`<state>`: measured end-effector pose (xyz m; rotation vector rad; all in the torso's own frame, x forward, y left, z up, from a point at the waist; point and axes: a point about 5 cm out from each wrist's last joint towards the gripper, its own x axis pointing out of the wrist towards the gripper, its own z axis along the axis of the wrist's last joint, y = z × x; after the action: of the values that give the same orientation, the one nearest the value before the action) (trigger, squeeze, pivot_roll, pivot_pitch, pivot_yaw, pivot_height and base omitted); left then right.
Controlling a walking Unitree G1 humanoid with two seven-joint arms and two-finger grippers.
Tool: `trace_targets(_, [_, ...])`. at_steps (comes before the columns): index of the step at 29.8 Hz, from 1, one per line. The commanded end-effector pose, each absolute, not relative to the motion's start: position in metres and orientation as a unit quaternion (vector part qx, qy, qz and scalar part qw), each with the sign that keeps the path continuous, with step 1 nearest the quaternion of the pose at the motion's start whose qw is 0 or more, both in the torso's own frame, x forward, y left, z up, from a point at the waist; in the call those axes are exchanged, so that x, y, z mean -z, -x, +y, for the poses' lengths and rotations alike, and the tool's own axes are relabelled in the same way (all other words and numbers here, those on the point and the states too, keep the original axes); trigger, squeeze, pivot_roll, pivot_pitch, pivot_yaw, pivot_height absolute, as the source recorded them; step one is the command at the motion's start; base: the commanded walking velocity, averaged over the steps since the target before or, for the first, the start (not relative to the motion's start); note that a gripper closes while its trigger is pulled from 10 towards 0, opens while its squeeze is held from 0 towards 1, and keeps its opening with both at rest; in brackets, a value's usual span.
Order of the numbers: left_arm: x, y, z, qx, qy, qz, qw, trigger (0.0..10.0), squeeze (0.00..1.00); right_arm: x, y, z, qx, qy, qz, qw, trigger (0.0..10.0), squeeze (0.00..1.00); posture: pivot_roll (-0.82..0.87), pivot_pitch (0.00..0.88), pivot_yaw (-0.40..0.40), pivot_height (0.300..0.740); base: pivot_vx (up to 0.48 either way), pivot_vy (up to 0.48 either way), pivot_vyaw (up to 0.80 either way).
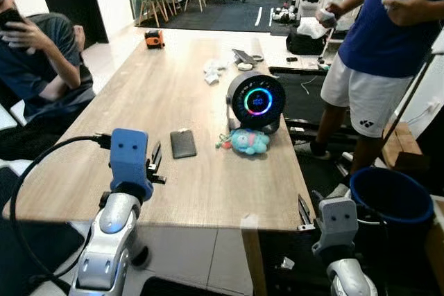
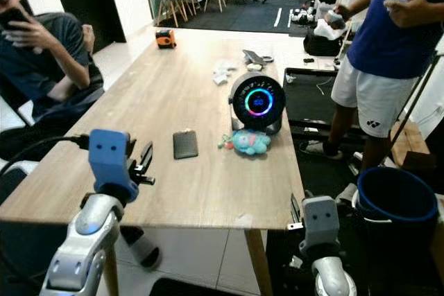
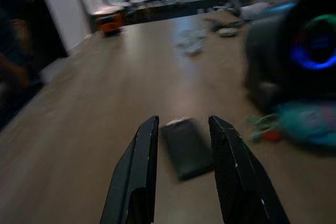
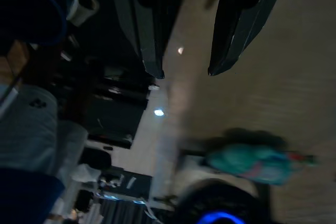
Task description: Hang keys on a hook
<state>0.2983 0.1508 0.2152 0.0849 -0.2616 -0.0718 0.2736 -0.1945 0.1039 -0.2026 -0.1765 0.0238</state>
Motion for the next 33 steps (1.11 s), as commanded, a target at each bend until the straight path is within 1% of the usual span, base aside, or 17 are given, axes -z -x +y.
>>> trace_targets(1, [-0.216, -0.297, 0.145, 0.044, -0.045, -0.132, 0.989, 10.0, 0.00, -0.104, -0.272, -0.195, -0.009, 0.098, -0.086, 0.991, 10.0, 0.00, 0.04, 0.112, 0.075, 0.740, 0.352, 0.000, -0.43])
trace_targets(9, [-0.217, -0.296, 0.134, 0.056, -0.040, -0.124, 0.990, 10.0, 0.00, -0.103, -0.271, -0.195, -0.006, 0.098, -0.081, 0.992, 10.0, 0.00, 0.04, 0.117, 0.079, 0.740, 0.352, 0.000, -0.41])
trace_targets(18, [-0.218, -0.300, 0.138, 0.034, -0.042, -0.110, 0.992, 10.0, 0.00, -0.103, -0.271, -0.193, -0.009, 0.103, -0.078, 0.992, 10.0, 0.00, 0.04, 0.117, 0.080, 0.740, 0.347, 0.000, 0.00])
trace_targets(28, [-0.215, -0.302, 0.151, -0.011, -0.056, -0.091, 0.994, 10.0, 0.00, -0.102, -0.271, -0.187, -0.031, 0.124, -0.078, 0.989, 10.0, 0.00, 0.04, 0.115, 0.081, 0.740, 0.000, 0.000, 0.00])
trace_targets(30, [-0.215, -0.303, 0.156, -0.024, -0.080, -0.086, 0.993, 10.0, 0.00, -0.103, -0.271, -0.184, -0.042, 0.133, -0.081, 0.987, 10.0, 0.00, 0.04, 0.117, 0.082, 0.740, 0.000, 0.000, 0.00])
trace_targets(31, [-0.214, -0.304, 0.158, -0.021, -0.113, -0.082, 0.990, 10.0, 0.00, -0.102, -0.271, -0.182, -0.048, 0.139, -0.082, 0.986, 10.0, 0.00, 0.04, 0.117, 0.082, 0.740, 0.000, 0.000, 0.00])
trace_targets(32, [-0.214, -0.304, 0.158, -0.021, -0.113, -0.082, 0.990, 10.0, 0.00, -0.102, -0.271, -0.182, -0.048, 0.139, -0.082, 0.986, 10.0, 0.00, 0.04, 0.117, 0.082, 0.740, 0.000, 0.000, 0.00])
trace_targets(33, [-0.214, -0.304, 0.159, -0.018, -0.137, -0.079, 0.987, 10.0, 0.00, -0.102, -0.271, -0.181, -0.052, 0.144, -0.083, 0.985, 10.0, 0.00, 0.04, 0.119, 0.083, 0.740, 0.000, 0.000, 0.00])
